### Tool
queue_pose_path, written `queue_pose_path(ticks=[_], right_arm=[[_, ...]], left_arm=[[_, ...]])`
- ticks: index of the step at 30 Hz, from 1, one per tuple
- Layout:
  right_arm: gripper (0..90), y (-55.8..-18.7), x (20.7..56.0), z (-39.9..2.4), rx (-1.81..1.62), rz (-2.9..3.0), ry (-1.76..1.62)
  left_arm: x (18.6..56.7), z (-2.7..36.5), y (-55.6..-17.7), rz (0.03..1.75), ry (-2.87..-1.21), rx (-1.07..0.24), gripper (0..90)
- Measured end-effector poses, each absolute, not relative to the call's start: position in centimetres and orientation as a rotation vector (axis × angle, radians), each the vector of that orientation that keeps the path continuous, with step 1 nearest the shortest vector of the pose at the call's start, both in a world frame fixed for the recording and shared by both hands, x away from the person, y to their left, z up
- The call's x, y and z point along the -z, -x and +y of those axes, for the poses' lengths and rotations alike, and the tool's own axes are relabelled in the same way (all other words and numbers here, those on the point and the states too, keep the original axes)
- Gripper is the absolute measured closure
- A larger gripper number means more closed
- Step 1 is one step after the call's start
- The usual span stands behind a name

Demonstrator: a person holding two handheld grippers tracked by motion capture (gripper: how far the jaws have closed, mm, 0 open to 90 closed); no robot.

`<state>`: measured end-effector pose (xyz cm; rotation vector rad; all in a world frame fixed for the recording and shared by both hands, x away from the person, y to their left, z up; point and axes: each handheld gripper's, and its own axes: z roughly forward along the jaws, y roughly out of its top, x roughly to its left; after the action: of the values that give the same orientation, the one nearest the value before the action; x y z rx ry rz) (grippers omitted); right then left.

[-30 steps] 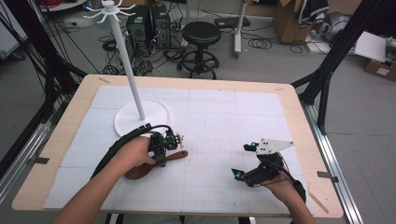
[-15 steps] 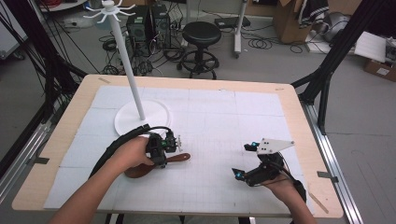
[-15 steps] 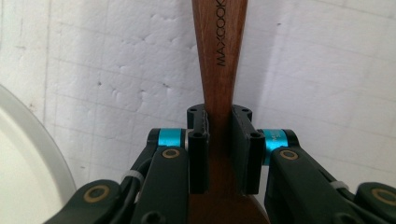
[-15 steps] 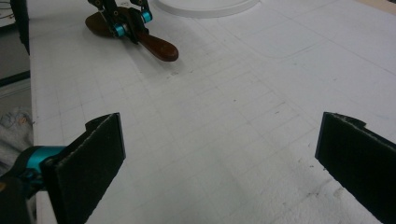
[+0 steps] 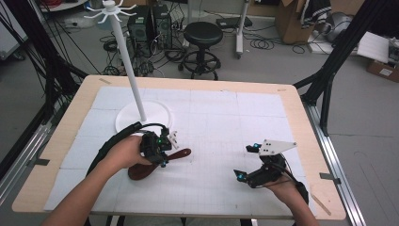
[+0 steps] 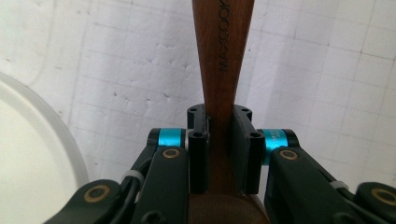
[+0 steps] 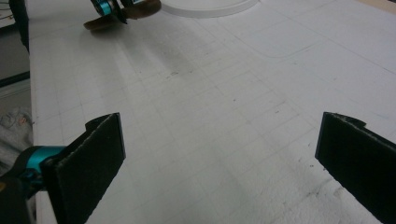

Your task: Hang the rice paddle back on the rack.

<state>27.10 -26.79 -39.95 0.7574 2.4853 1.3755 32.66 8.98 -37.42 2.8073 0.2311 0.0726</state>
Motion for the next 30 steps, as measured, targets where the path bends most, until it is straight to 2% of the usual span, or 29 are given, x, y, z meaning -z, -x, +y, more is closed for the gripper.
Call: queue_pose_path(ticks=[15, 30], right_arm=[[0.6, -27.1, 39.9, -26.8, -1.381, 2.476, -0.758], [0.6, -27.1, 39.9, -26.9, -1.384, 2.476, -0.759]], left_arm=[[35.1, 10.8, -32.2, 0.270, -2.673, -0.097, 78.1], [32.7, 13.0, -31.9, 0.278, -2.481, -0.047, 78.1]])
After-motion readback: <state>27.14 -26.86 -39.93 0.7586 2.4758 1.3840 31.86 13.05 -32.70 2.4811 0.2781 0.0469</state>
